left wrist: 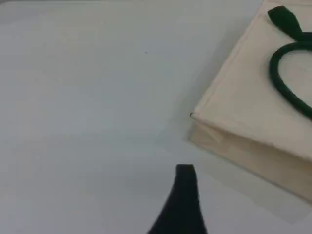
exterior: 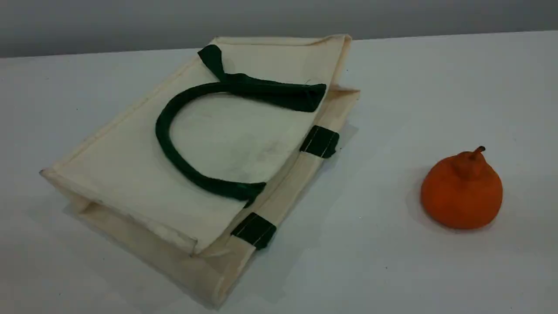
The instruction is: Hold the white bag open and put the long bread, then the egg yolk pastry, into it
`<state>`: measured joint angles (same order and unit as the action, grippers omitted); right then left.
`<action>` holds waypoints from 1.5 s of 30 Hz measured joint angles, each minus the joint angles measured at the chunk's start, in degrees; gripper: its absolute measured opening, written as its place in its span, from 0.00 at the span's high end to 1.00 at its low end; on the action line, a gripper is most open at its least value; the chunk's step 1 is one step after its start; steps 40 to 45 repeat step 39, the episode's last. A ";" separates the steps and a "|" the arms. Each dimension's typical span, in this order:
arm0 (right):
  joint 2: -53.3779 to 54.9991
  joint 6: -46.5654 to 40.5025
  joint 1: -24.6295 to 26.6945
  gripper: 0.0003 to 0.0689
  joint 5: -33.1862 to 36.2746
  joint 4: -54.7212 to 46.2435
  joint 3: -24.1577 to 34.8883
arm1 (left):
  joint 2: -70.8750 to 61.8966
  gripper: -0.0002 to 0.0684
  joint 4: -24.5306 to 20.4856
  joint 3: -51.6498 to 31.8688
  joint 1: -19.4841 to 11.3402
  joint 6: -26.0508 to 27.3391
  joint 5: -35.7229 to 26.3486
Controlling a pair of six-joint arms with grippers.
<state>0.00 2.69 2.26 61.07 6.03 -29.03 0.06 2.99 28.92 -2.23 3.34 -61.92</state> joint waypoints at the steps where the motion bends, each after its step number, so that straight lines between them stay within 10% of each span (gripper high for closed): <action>1: 0.00 0.00 0.43 0.16 0.00 0.00 0.00 | 0.00 0.13 0.00 0.00 0.00 0.00 0.00; 45: 0.00 0.00 1.66 0.38 0.00 0.00 0.04 | -0.06 0.13 0.00 0.00 1.37 0.00 0.09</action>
